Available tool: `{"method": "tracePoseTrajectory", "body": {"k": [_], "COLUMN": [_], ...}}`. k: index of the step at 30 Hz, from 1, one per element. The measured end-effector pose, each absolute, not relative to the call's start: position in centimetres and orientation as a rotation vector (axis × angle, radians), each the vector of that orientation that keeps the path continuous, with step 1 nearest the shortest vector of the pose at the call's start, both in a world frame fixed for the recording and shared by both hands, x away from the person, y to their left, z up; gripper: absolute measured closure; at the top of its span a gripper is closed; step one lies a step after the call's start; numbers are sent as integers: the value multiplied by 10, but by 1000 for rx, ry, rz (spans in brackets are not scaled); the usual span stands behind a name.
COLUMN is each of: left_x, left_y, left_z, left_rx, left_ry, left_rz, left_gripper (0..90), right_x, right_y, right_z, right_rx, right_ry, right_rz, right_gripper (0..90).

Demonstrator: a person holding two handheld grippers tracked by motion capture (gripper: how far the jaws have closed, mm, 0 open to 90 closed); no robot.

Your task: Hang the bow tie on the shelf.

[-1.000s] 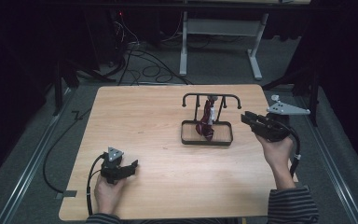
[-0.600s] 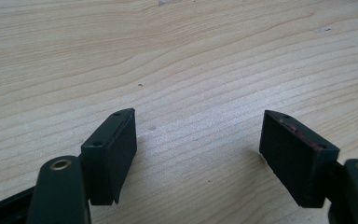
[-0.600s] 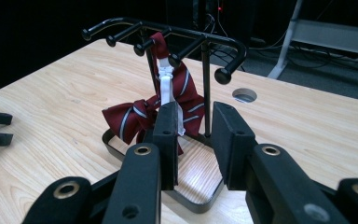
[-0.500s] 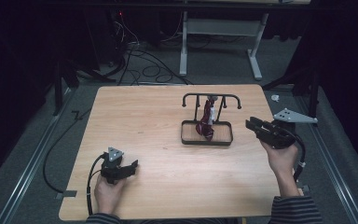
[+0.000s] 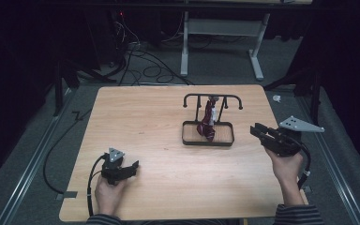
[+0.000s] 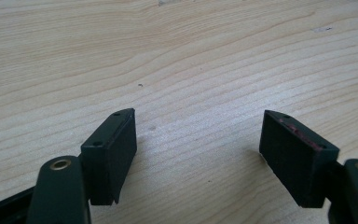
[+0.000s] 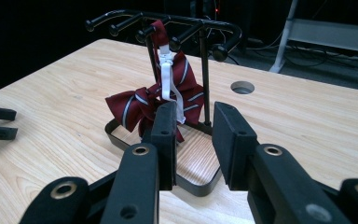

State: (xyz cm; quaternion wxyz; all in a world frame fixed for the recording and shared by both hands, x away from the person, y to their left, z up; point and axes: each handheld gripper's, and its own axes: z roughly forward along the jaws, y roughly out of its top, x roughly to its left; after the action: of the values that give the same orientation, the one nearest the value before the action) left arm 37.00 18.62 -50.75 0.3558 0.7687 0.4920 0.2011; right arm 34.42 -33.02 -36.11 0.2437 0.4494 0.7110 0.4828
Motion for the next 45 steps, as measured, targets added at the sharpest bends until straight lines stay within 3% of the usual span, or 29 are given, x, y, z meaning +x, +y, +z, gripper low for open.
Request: {"method": "tracePoseTrajectory", "body": {"k": [45], "left_x": [370], "left_y": [186], "left_z": [-508], "left_rx": [1987], "left_ry": [1271], "left_rz": [525], "left_gripper": [278], "right_x": [335], "right_y": [-319], "right_z": [-425], "right_rx": [1358], "right_ry": [1997], "right_rz": [1367], "right_gripper": [714]}}
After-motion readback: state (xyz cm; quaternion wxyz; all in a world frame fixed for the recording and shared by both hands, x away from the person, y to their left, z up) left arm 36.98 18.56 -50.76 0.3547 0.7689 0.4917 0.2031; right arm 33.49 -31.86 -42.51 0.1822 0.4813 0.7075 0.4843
